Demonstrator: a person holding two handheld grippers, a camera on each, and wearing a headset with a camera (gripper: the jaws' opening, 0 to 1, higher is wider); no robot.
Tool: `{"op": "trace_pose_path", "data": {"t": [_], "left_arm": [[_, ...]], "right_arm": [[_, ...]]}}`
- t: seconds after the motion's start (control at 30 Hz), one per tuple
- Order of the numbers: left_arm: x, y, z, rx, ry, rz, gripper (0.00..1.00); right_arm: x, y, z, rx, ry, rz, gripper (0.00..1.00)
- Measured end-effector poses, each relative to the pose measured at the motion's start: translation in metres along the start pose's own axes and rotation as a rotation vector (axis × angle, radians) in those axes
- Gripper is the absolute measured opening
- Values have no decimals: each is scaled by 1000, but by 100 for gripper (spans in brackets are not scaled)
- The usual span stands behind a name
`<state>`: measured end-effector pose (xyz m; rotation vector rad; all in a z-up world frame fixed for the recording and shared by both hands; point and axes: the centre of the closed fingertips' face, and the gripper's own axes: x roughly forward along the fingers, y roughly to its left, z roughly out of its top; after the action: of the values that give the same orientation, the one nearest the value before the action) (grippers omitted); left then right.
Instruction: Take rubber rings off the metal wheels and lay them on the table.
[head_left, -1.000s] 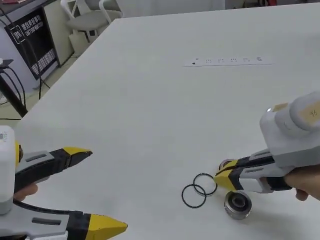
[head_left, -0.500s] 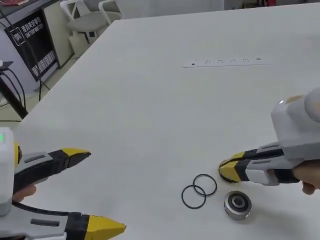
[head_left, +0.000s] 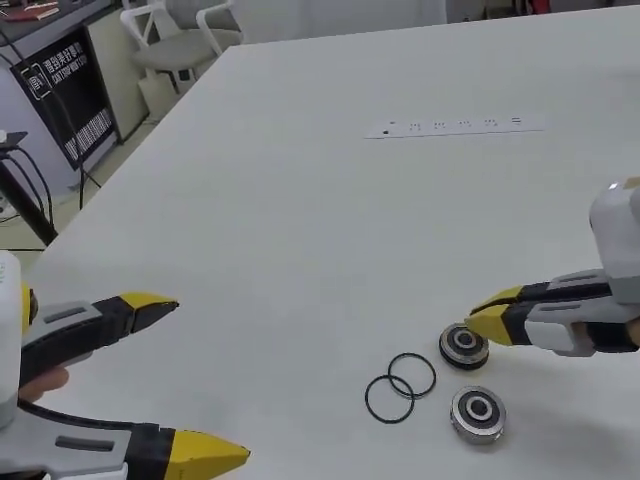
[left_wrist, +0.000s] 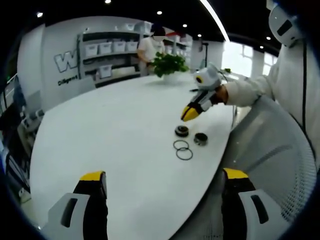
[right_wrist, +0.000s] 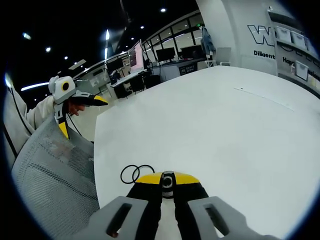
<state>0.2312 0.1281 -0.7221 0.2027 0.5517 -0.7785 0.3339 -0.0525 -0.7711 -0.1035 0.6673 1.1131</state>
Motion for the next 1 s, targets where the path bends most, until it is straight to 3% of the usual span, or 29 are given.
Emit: {"op": "trace_pose_path", "data": {"t": [0.4, 0.63, 1.0], "left_arm": [[1, 4, 16, 35, -9, -9, 96], [7, 9, 28, 61, -27, -13, 96], [16, 8, 43, 110, -25, -43, 96]], "right_arm": [[-18, -18, -8, 47, -32, -44, 6], [-24, -21, -16, 61, -36, -56, 7], [-26, -20, -27, 86, -34, -57, 9]]}}
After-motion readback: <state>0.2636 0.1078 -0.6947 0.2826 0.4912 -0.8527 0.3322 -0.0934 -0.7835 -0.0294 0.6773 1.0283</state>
